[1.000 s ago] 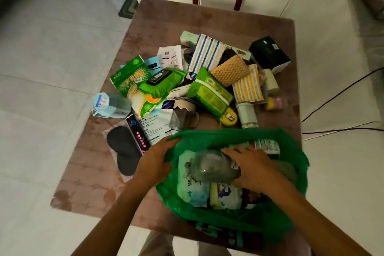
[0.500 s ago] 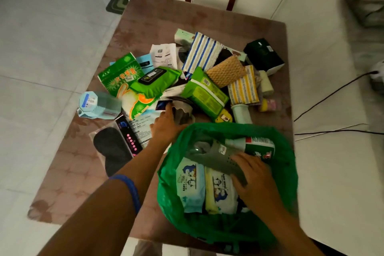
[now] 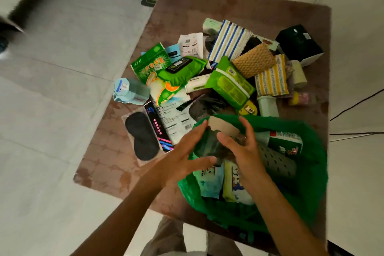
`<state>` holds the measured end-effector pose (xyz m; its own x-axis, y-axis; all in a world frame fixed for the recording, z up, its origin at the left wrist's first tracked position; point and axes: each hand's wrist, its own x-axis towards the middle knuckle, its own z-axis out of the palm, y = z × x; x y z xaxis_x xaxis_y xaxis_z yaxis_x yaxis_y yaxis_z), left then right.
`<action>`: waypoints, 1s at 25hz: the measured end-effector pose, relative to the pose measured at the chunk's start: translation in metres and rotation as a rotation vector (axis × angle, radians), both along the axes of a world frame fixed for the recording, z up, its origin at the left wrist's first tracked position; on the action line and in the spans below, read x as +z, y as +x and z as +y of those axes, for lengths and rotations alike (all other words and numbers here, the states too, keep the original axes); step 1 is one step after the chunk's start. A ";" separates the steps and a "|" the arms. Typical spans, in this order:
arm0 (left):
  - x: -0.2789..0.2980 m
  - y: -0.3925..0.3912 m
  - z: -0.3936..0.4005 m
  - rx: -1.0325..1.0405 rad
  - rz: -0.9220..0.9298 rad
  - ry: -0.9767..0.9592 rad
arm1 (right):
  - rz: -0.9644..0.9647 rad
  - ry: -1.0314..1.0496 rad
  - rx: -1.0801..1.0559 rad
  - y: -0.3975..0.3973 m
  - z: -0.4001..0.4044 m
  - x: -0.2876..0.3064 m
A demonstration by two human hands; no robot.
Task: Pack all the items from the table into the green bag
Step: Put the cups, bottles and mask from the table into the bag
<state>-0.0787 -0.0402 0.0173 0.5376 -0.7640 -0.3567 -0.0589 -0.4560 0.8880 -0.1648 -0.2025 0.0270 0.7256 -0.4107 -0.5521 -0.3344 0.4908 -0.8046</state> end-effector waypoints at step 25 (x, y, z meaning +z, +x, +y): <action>-0.045 0.058 0.054 1.231 0.167 0.056 | 0.244 -0.676 0.226 -0.043 0.010 -0.019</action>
<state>-0.0205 0.0143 -0.0279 0.8304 0.2339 -0.5056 0.5465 -0.1654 0.8210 -0.2080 -0.1921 0.0083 0.7220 -0.5727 -0.3883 -0.5754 -0.1854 -0.7966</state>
